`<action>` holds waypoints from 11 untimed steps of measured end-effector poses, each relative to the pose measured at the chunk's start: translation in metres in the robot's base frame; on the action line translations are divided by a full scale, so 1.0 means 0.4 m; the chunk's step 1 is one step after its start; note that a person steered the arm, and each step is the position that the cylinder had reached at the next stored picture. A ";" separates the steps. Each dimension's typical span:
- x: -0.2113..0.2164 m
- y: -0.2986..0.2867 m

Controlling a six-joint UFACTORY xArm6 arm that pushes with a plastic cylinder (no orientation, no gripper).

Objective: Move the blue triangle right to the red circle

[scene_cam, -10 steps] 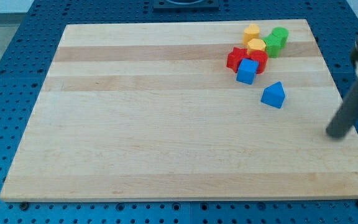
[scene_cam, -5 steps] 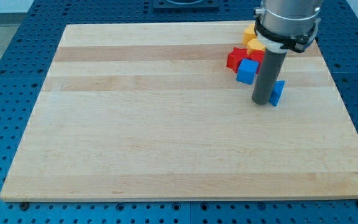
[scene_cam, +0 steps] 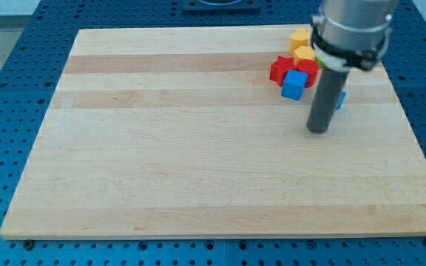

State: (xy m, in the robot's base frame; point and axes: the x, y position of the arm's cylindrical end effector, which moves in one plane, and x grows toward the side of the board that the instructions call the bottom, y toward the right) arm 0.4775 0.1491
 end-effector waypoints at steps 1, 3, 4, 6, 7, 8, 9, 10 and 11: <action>0.056 0.038; -0.097 0.041; -0.103 0.044; -0.156 0.074; -0.140 0.081; -0.087 0.103; -0.094 0.103; -0.140 0.101; -0.185 0.101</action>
State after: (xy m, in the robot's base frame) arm 0.4035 0.1895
